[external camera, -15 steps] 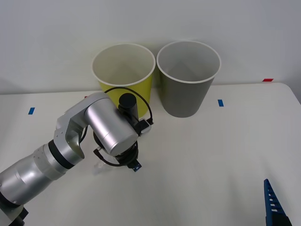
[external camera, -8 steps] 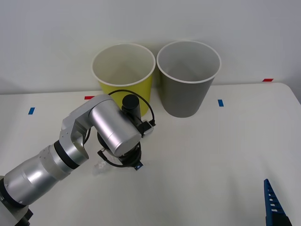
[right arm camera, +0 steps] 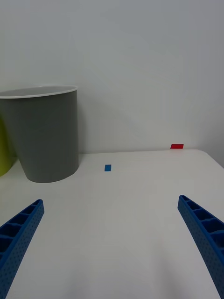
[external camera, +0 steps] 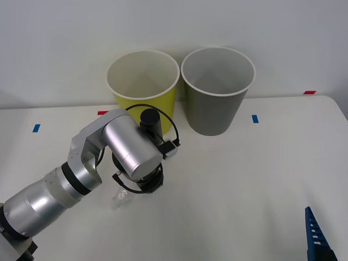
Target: Put cans in the gray bin and PET bottles in the light green bin.
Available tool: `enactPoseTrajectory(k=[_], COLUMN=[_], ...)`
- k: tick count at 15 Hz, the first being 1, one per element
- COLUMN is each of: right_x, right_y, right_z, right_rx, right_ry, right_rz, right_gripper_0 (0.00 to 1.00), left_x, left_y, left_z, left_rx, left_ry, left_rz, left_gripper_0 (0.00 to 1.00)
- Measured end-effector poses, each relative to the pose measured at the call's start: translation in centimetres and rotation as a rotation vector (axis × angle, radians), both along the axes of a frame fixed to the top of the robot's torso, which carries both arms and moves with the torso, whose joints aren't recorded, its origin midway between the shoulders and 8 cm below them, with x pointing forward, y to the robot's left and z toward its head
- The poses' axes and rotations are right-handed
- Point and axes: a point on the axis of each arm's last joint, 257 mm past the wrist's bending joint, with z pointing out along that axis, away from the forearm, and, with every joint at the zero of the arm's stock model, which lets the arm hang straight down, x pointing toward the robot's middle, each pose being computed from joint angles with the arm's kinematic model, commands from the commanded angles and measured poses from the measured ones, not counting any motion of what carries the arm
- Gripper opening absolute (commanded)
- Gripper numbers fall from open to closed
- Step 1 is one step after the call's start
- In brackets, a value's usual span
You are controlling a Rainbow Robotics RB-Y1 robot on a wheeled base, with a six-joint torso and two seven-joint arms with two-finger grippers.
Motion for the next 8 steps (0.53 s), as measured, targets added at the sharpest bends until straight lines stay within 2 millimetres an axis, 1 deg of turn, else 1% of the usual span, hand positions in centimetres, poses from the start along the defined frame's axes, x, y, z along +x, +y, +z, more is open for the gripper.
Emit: enactPoseTrajectory(k=[3,8], right_x=[0.0,0.0], right_y=[0.0,0.0], right_z=[0.0,0.0], right_rx=[0.000,0.000], right_ry=[0.000,0.000], right_rz=[0.000,0.000], right_gripper_0=[1.00,1.00], left_x=[0.1,0.0], left_y=[0.2,-0.1], left_z=[0.1,1.1], left_rx=[0.003,-0.007], left_ry=[-0.004,-0.037], left_rz=[0.001,-0.024], left_gripper_0=[0.00,0.00])
